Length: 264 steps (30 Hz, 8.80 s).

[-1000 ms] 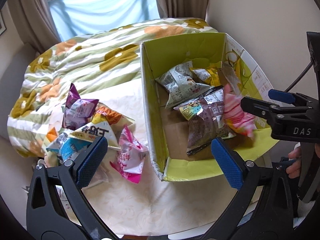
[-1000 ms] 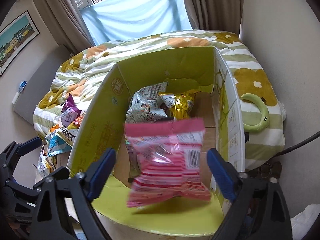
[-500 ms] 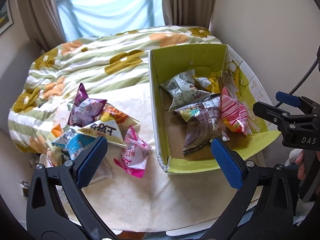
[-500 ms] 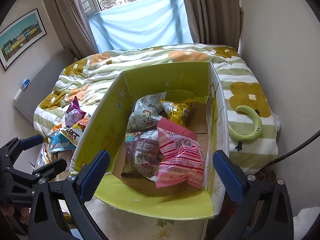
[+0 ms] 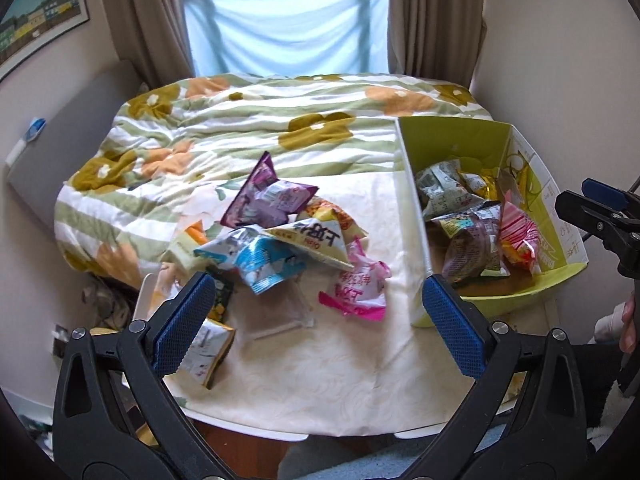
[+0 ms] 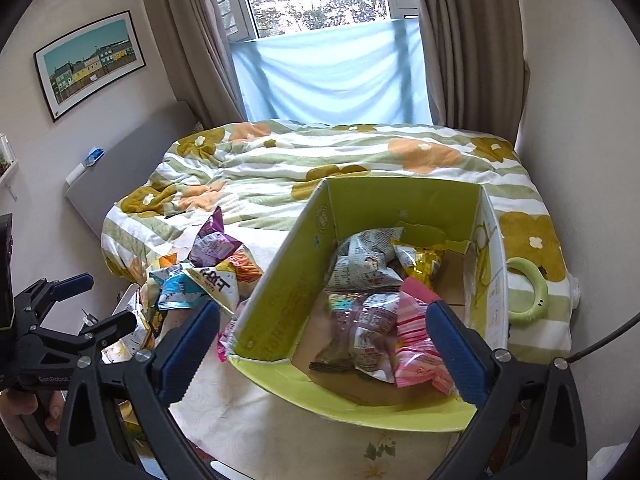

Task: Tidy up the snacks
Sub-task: 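Grasp the white bag with the left tool while the right tool grasps the blue bag, then carry both bags over the yellow box and open both tools to drop them, then move both tools back over the remaining snacks on the table, then grasp the orange-and-green bag with the left tool while the right tool grasps the white pillow pack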

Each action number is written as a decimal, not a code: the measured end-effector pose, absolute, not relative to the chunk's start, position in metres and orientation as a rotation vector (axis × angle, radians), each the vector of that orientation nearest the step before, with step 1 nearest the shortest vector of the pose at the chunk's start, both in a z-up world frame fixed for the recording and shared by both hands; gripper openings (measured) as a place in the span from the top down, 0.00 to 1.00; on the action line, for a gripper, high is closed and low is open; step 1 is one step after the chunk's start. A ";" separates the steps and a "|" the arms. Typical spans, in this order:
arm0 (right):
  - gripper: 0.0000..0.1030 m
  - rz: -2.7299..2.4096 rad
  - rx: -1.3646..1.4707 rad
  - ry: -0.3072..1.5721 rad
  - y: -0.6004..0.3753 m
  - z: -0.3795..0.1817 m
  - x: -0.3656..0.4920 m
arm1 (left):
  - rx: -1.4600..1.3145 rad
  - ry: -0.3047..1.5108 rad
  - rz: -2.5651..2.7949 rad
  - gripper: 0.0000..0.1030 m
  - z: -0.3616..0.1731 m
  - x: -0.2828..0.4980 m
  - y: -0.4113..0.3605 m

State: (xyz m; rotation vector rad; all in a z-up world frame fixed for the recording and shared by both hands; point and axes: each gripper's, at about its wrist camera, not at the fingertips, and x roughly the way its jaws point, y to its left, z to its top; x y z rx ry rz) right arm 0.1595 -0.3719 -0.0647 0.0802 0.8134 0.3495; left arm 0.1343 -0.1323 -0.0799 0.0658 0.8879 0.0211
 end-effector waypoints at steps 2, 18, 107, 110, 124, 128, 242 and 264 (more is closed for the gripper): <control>0.00 0.362 0.072 0.807 -0.353 -0.062 0.157 | 0.057 0.888 0.039 0.01 -0.079 0.128 -0.108; 0.00 0.413 0.081 0.878 -0.182 -0.084 0.147 | -0.108 1.020 0.064 0.01 -0.113 0.103 0.081; 0.62 0.477 0.232 1.014 -0.113 -0.138 0.200 | -0.300 1.083 -0.119 0.38 -0.157 0.154 0.084; 0.62 0.440 0.276 0.960 -0.128 -0.115 0.187 | -0.261 1.043 -0.195 0.38 -0.136 0.163 0.069; 0.62 0.189 0.356 0.792 -0.274 -0.050 0.169 | -0.132 0.891 -0.438 0.38 -0.059 0.236 -0.086; 0.62 0.160 0.364 0.788 -0.325 -0.048 0.184 | -0.123 0.899 -0.463 0.38 -0.059 0.263 -0.150; 0.00 0.245 0.043 0.987 -0.086 -0.168 0.176 | 0.030 1.252 -0.304 0.01 -0.241 0.297 0.117; 0.00 0.261 -0.136 1.087 -0.052 -0.254 0.188 | 0.132 1.276 -0.381 0.18 -0.292 0.315 0.102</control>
